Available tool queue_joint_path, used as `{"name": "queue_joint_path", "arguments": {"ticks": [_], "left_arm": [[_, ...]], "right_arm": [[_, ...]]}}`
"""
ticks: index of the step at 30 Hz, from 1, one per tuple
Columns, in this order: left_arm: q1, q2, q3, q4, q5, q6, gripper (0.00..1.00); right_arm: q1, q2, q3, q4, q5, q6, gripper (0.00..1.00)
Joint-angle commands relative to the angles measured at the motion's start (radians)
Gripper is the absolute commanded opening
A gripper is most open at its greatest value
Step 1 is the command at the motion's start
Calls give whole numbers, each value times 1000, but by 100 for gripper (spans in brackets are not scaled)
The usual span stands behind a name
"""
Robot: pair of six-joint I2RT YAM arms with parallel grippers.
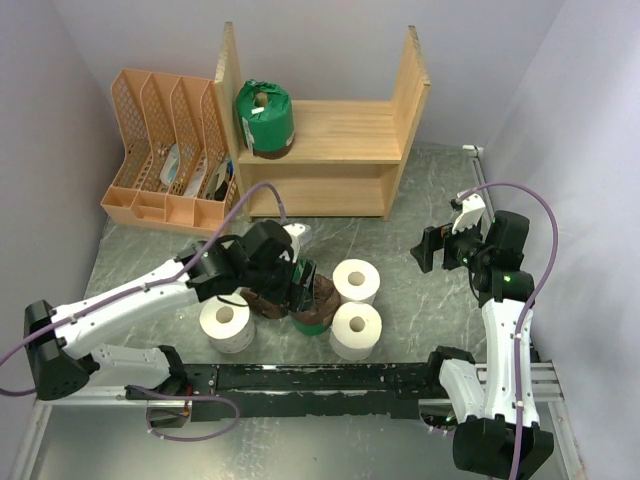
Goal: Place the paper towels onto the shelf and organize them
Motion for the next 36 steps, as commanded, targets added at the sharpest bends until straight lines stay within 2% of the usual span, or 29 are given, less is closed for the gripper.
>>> {"name": "queue_joint_path", "arguments": {"ticks": [1,7,14,25,32,36], "left_arm": [[-39,35,-59,93,-111,-109,90],[-70,41,-36,0,-318,-188,92],[-71,15,-102,22,-421,-305,90],[-94,13,-210,158,-465,-462,85],[-101,62,-174,196,-456,-456,84],[-112,90,-172,222,-445,-459,77]], "right_arm": [[0,-8,2,0,-9,-13,100],[0,-10,4,-1,-15,-14,100],[-1,-16,2,-1,-11,-14,100],[0,-27,3,-1,-10,-14,100],[0,-31,4,-1,-11,-14,100],[0,-32,4,-1,-12,-14,100]]}}
